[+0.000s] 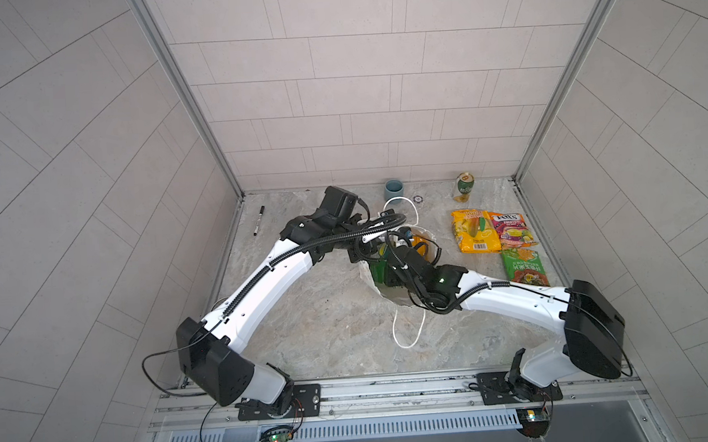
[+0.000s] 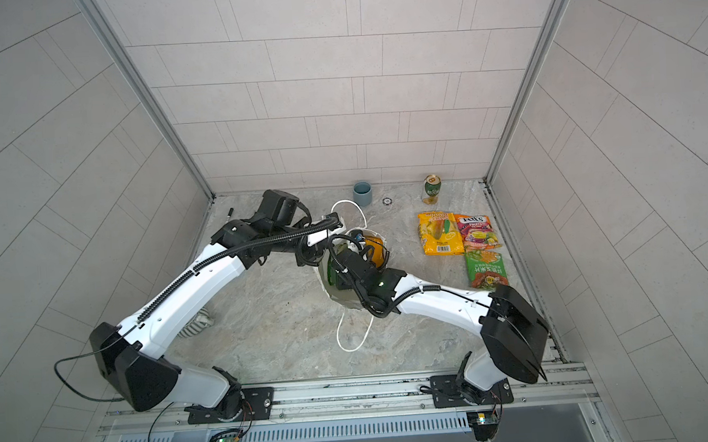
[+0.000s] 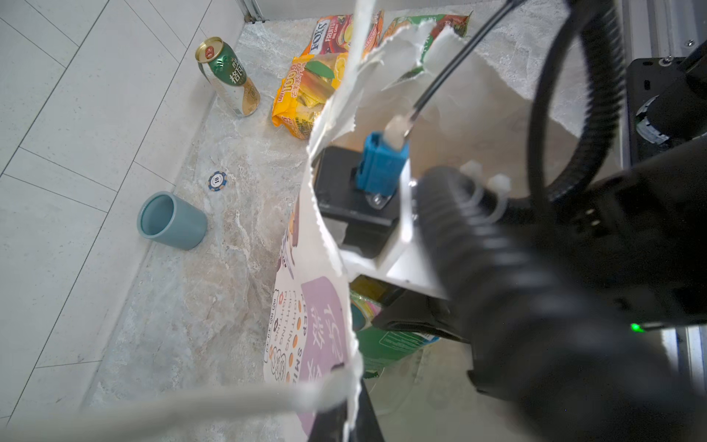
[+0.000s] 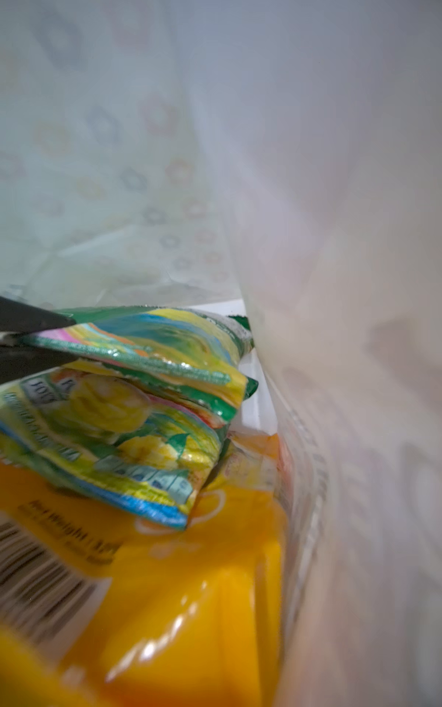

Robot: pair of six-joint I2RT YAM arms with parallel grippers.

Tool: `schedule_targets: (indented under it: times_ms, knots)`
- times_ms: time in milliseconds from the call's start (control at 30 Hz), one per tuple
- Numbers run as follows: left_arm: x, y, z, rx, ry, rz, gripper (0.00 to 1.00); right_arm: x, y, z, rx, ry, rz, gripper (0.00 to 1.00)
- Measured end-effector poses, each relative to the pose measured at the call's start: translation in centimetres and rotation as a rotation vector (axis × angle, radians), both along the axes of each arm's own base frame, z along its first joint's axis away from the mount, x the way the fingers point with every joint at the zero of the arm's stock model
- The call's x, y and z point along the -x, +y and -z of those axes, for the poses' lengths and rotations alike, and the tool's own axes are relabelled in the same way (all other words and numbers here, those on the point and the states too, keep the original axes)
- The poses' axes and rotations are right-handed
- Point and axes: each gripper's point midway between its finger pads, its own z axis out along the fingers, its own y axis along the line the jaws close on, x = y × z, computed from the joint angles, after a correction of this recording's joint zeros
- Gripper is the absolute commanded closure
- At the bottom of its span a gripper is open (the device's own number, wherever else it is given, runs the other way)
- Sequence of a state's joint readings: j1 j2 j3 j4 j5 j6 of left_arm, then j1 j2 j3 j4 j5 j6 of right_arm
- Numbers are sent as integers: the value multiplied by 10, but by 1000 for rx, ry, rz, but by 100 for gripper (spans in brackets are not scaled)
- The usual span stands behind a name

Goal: Take the snacks out of the paper bag
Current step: 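Lift the striped pack up out of the bag with the right gripper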

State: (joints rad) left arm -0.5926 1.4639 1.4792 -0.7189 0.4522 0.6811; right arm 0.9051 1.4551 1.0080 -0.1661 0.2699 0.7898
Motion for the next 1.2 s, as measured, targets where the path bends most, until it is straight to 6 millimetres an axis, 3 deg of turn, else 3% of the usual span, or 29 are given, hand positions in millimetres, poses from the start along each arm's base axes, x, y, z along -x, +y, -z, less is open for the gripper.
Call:
schedule_targets:
  times_ms: [933,1200]
  knots:
    - [7,-3,4,-15,15,15,100,65,-35,-106,-34,-218,-300,100]
    - [10,-3,4,-17,30,13,100,85,-48,-125,-15,-251,-376,100]
